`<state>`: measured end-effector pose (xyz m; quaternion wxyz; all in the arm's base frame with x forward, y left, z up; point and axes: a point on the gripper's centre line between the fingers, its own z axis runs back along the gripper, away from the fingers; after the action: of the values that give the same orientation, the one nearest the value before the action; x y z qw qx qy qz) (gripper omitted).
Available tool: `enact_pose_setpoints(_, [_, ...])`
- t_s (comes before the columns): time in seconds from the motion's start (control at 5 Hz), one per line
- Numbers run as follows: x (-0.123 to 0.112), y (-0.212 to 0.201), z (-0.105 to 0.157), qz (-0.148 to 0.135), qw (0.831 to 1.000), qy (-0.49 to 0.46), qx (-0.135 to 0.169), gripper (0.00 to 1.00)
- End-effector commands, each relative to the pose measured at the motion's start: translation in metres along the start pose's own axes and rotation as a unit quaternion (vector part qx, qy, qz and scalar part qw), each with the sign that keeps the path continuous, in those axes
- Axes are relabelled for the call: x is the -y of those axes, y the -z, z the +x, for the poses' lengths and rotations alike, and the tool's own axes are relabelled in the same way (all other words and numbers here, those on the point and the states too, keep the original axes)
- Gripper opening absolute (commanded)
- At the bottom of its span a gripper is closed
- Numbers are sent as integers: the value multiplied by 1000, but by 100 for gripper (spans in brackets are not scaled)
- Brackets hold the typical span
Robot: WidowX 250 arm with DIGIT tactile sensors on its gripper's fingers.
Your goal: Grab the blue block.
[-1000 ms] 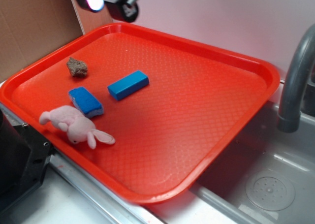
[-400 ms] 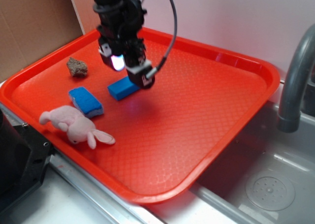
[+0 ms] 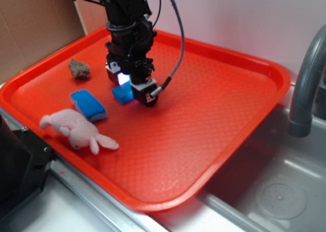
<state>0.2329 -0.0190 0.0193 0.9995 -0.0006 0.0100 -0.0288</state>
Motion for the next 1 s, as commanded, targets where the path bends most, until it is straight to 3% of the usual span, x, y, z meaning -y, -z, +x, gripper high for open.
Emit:
enact_pose_setpoints(0.0, [-2,-57,2,29,998,15,54,0])
enact_pose_setpoints(0.2, [11,-106,-12,2,996,6,85,0])
enact_pose_setpoints(0.6, [15,-206,-41,-27,988,-103,109,0])
enact_pose_setpoints(0.8, [18,-240,-39,-1,979,-184,82,0])
